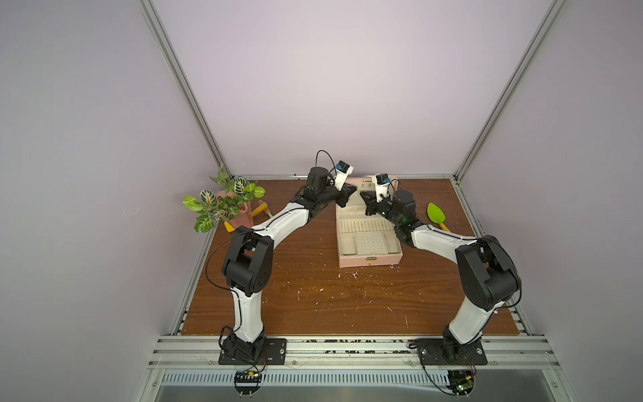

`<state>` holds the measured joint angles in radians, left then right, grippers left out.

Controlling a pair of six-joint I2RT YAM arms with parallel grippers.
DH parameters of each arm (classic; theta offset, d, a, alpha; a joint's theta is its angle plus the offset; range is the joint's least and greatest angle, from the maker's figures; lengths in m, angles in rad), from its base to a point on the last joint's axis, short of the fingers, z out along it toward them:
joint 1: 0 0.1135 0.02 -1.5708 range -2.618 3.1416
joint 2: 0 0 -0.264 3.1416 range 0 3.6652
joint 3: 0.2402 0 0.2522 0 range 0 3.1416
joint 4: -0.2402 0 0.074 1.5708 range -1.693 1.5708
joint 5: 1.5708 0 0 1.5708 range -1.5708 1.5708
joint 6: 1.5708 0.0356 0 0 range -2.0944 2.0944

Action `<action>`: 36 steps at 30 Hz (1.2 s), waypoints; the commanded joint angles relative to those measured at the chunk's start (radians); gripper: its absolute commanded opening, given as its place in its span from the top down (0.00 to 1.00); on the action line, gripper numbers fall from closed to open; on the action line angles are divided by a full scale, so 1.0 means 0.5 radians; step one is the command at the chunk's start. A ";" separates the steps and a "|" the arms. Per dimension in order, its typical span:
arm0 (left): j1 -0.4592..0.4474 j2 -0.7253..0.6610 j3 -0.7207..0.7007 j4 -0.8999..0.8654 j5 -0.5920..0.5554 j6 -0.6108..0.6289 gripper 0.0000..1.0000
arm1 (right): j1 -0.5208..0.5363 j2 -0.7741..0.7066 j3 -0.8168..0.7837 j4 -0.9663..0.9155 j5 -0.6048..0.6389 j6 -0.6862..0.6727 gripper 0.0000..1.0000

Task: Put jewelry chain into jewelry box
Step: Hang the necklace on the jewelry box clasp.

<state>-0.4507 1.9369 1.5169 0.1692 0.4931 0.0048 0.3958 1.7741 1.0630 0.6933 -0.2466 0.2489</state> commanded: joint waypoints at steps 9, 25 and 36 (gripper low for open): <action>0.018 -0.072 -0.021 -0.026 -0.139 -0.083 0.89 | -0.049 0.001 0.083 0.215 -0.208 0.240 1.00; 0.016 -0.059 -0.055 0.096 -0.142 -0.127 1.00 | -0.059 0.124 0.234 0.227 -0.226 0.289 1.00; 0.015 -0.112 -0.202 0.120 -0.113 -0.106 0.98 | -0.058 0.069 0.188 0.222 -0.316 0.227 1.00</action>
<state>-0.4507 1.9198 1.4418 0.2268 0.4339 -0.0486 0.3717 1.8599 1.1618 0.7692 -0.3794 0.3801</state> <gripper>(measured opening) 0.053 0.047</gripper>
